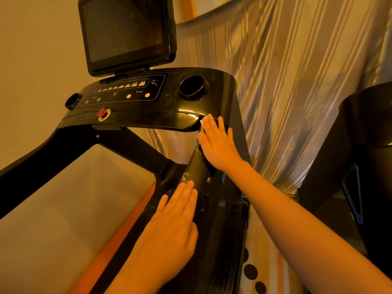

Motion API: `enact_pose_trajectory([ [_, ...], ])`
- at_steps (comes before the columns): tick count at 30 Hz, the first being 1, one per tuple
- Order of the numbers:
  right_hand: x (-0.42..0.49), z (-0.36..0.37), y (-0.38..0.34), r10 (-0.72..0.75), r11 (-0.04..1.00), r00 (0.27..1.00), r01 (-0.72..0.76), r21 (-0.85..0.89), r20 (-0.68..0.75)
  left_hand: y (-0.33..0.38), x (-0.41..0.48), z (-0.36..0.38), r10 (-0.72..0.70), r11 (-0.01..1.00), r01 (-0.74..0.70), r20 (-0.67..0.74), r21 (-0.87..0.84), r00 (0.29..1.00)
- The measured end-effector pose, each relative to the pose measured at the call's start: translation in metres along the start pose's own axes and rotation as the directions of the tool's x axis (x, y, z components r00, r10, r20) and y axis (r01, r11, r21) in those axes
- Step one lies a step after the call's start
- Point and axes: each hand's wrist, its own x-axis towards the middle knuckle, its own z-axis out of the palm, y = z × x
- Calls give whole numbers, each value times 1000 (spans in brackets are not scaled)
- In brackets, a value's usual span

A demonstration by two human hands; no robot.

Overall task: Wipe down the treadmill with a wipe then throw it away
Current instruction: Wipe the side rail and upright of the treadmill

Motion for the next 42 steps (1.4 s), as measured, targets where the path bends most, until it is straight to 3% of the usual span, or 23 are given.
enact_pose_trajectory([
  [7, -10, 1, 7, -15, 1000, 1000, 16, -16, 6, 7, -2, -14, -31, 999, 34, 86, -33, 996],
  [12, -25, 13, -4, 10, 995, 1000, -10, 98, -6, 8, -3, -16, -32, 998, 36, 95, -47, 995],
  [18, -23, 3, 5, -2, 1000, 999, 2, 4, 42, 7, -3, -16, -8, 997, 13, 70, -78, 998],
  [23, -44, 18, -13, 19, 993, 1000, -17, 120, -12, 8, -4, -18, -29, 999, 33, 122, -37, 992],
  [29, -39, 11, -7, -20, 999, 999, 18, 37, 50, 9, -3, -19, -37, 999, 39, 156, -12, 987],
  [34, -50, 18, -20, 2, 990, 1000, -4, 138, 14, 9, -4, -19, -45, 999, 43, 153, 18, 987],
  [38, -58, 17, -9, -58, 998, 998, 57, 23, 37, 9, -4, -17, -45, 999, 44, 161, 7, 986],
  [42, -32, 6, -9, -23, 999, 999, 25, -29, 48, 9, -2, -18, -43, 999, 44, 158, -2, 987],
])
